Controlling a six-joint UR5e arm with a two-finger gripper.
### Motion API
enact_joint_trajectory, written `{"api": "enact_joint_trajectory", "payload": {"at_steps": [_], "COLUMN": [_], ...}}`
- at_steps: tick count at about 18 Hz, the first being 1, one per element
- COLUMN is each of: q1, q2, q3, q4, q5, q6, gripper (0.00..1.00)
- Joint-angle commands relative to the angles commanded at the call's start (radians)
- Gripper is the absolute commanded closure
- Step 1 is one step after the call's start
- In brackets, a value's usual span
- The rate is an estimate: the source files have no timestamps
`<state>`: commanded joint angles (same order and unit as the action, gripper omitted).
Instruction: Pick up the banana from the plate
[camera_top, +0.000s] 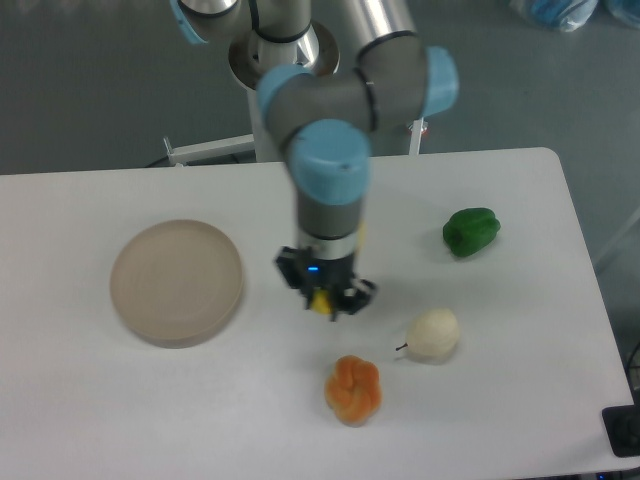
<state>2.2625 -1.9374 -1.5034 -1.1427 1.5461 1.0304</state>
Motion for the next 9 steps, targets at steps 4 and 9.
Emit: {"api": "enact_joint_trajectory", "payload": {"at_steps": [4,9], "q1": [0.054,0.087], "q2": [-0.052,-0.092], "q3": [0.041,0.058], "q4": [-0.011,-0.009], "q5": [0.028,0.035], "q6": [0.173,0.322], "gripper": [1.0,1.0]}}
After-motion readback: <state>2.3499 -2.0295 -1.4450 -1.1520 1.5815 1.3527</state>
